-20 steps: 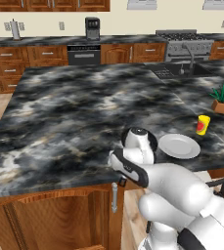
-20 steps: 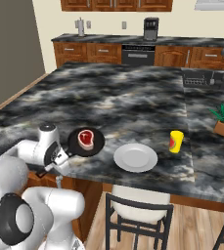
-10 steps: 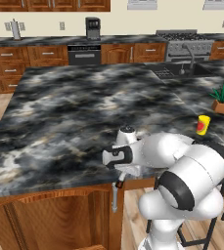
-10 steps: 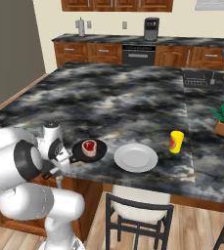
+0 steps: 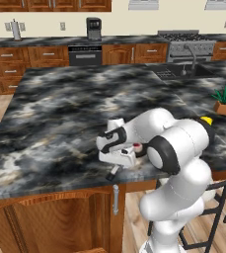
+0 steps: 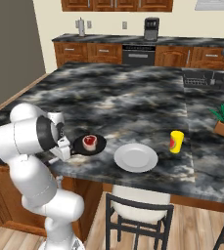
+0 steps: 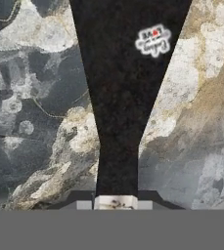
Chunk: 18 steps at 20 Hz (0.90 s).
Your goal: Pick up the pan with the steak in it and place it on the dining table. Then place the steak on the plate.
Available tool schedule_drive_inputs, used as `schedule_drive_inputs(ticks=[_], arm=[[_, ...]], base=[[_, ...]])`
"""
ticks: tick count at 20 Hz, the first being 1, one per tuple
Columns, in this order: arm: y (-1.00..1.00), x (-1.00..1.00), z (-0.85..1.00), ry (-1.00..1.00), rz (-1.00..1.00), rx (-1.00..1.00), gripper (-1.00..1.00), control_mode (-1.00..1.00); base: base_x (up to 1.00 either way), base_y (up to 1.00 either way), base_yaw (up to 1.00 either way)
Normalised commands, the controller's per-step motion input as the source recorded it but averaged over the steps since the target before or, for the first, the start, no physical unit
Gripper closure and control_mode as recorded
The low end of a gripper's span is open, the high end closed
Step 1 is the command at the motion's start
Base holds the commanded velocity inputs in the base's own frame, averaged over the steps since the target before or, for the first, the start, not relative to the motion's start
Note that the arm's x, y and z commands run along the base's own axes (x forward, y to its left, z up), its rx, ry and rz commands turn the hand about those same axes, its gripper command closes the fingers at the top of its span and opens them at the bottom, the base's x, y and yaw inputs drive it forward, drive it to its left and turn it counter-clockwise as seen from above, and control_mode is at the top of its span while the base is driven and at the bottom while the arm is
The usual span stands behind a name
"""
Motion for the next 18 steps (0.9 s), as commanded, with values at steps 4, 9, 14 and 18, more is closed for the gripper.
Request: schedule_drive_inputs(ticks=[4, 9, 14, 18], arm=[[0.00, 0.06, -0.14, 0.02, 0.00, -0.01, 1.00, -1.00], [0.00, 0.01, -0.06, 0.02, 0.00, 0.00, -1.00, -1.00], [-0.01, 0.00, 0.01, 0.00, -0.02, 0.00, -1.00, -1.00], [-0.02, -0.07, 0.19, 0.00, -0.10, 0.00, -1.00, -1.00]], base=[[0.00, 0.00, 0.00], [0.00, 0.00, 0.00], [0.00, 0.00, 0.00], [0.00, 0.00, 0.00]])
